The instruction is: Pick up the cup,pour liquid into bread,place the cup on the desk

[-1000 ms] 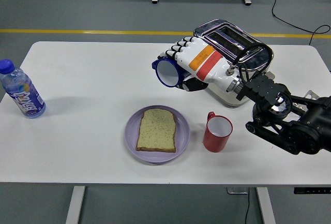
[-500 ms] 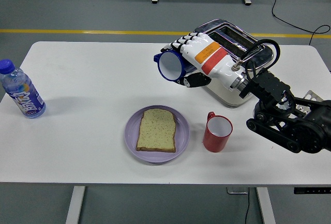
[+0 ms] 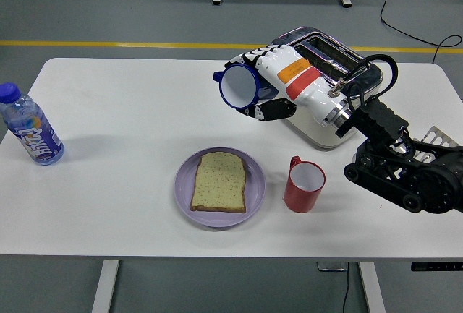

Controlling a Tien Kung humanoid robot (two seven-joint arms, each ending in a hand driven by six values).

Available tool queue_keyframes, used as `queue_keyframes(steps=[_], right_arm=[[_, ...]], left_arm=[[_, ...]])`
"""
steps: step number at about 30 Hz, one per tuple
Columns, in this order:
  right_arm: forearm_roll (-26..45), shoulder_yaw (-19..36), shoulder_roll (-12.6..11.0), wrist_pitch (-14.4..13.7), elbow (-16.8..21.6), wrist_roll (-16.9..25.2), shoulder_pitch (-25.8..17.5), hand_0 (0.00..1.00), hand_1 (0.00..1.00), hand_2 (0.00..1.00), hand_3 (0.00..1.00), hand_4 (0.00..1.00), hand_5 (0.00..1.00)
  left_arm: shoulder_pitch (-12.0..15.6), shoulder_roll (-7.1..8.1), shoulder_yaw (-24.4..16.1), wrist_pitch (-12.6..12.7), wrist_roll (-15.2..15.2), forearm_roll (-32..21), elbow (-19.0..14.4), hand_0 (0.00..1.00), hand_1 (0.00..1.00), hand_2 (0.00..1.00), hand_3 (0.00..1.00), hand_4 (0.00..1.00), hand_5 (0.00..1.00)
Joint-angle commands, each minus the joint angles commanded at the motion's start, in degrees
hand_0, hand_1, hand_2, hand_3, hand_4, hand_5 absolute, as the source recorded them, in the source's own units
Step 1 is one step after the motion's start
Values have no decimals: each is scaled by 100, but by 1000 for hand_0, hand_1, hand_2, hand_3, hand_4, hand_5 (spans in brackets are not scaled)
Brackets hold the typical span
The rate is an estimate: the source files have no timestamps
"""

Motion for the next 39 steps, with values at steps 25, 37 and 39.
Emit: queue_keyframes(steps=[25,37,39], right_arm=[[1262,-17,-104,788,248,350,-57,476,401,524,539,654,2],[1723,91,-164,1258,292,481,-68,466,401,526,539,654,2],[1788,118,-177,1383,319,469,-75,466,401,526,539,654,2]], left_arm=[[1,-8,-14,-7,5,2,8,690,756,773,611,396,998],[4,-11,-71,1,35,91,9,690,756,773,611,396,998],[5,-12,-86,4,41,113,9,690,756,773,611,396,998]])
